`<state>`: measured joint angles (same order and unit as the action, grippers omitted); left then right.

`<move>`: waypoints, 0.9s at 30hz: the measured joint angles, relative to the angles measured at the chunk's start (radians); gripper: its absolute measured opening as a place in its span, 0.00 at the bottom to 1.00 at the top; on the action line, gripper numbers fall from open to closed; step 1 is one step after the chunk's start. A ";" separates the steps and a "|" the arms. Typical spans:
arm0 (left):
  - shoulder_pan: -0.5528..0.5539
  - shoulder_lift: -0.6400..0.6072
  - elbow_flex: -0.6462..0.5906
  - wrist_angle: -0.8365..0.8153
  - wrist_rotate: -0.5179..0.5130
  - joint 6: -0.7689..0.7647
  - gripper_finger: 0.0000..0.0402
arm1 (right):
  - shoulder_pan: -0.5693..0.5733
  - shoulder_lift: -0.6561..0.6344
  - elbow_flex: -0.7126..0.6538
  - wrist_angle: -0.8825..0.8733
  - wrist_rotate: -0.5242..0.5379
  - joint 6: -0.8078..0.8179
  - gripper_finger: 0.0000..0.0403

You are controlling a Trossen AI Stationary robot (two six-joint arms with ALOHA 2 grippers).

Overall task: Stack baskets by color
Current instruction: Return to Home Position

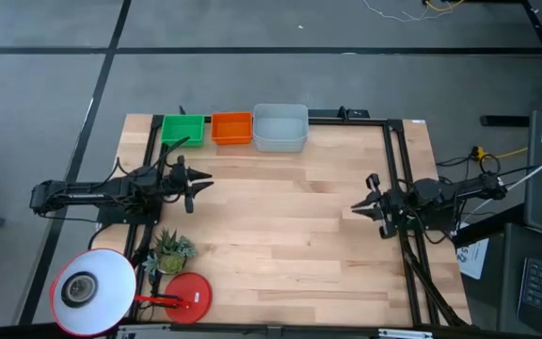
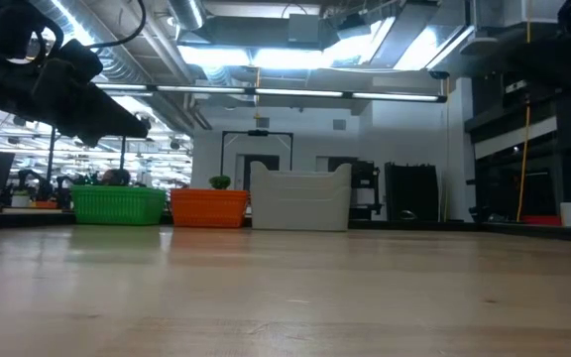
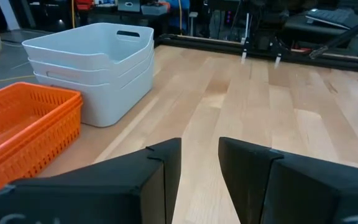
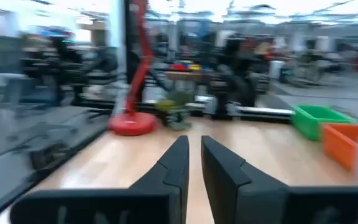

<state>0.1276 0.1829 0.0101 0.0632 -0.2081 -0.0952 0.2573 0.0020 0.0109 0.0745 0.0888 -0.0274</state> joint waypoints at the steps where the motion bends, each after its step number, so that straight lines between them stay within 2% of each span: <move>1: 0.000 0.000 0.000 0.000 0.000 0.000 0.25 | 0.000 -0.002 -0.002 0.000 -0.036 0.001 0.11; 3: 0.000 0.000 0.000 0.000 0.000 0.000 0.25 | 0.001 -0.002 -0.004 0.033 -0.083 -0.001 0.11; 27: 0.000 0.000 0.000 -0.003 0.000 0.000 0.25 | 0.000 0.002 -0.004 -0.020 -0.074 -0.004 0.11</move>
<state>0.1276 0.1829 0.0105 0.0605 -0.2081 -0.0952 0.2577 0.0036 0.0071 0.0547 0.0147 -0.0314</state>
